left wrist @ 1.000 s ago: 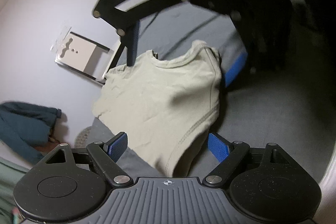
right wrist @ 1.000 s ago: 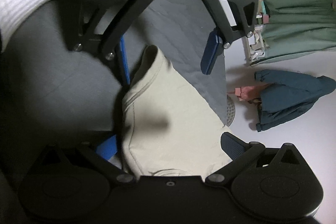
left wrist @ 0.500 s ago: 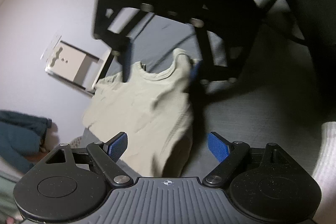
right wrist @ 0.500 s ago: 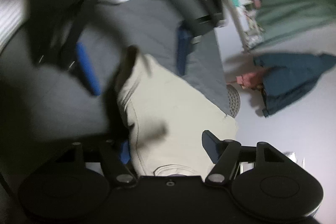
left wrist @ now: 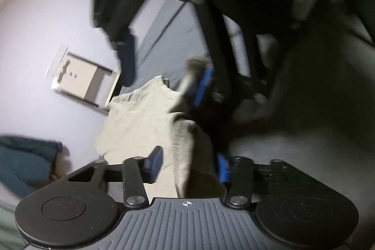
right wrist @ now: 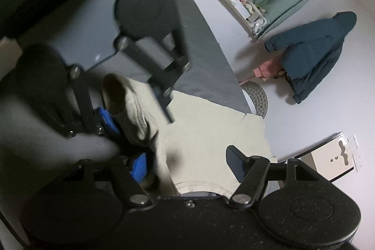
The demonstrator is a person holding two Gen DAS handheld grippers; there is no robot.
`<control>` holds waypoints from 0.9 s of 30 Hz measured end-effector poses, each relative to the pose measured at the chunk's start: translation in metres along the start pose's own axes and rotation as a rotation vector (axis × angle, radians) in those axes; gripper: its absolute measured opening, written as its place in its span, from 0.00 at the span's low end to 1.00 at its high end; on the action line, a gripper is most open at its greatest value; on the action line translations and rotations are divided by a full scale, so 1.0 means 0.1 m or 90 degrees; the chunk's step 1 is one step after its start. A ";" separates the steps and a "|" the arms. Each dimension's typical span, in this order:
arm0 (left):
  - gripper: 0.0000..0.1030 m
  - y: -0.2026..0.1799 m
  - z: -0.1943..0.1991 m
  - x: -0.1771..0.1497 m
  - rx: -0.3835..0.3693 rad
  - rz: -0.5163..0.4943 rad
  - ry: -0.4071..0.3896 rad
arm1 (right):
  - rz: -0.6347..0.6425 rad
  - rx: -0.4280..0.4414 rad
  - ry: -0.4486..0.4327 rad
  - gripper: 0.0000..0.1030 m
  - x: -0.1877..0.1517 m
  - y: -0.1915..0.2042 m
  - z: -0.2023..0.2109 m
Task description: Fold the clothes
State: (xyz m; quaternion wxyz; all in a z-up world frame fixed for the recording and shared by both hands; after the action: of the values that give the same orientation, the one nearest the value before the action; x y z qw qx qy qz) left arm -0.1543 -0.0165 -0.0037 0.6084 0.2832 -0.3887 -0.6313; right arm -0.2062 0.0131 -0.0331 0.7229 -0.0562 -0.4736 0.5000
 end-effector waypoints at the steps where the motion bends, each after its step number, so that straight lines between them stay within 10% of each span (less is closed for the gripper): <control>1: 0.33 -0.03 -0.01 0.00 0.000 -0.014 -0.001 | -0.004 0.000 -0.002 0.67 0.00 -0.01 0.01; 5: 0.09 0.01 0.01 -0.02 0.013 0.012 -0.010 | -0.014 0.001 -0.003 0.71 0.02 -0.07 0.04; 11: 0.09 0.44 -0.03 -0.23 -0.024 0.211 -0.005 | 0.031 0.018 -0.015 0.94 0.04 -0.02 0.00; 20: 0.09 0.84 0.02 -0.41 -0.083 0.382 -0.043 | 0.169 -0.110 -0.033 0.93 0.04 0.30 -0.19; 27: 0.10 0.78 0.06 -0.35 -0.083 0.336 -0.038 | 0.059 -0.098 -0.015 0.28 0.14 0.04 -0.16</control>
State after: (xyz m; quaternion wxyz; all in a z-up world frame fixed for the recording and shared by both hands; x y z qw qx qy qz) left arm -0.1129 0.0222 0.0603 0.7570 0.1136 -0.4253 -0.4830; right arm -0.1964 0.0322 -0.0357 0.6869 -0.1272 -0.5162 0.4955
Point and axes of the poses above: each gripper's, at about its wrist camera, not at the fingertips, and z roughly against the way its jaws point, y to its left, x to its top, the point moved 5 cm from there along -z, roughly the way its jaws point, and after that the axes turned 15 degrees about -z, right-handed, at the moved point
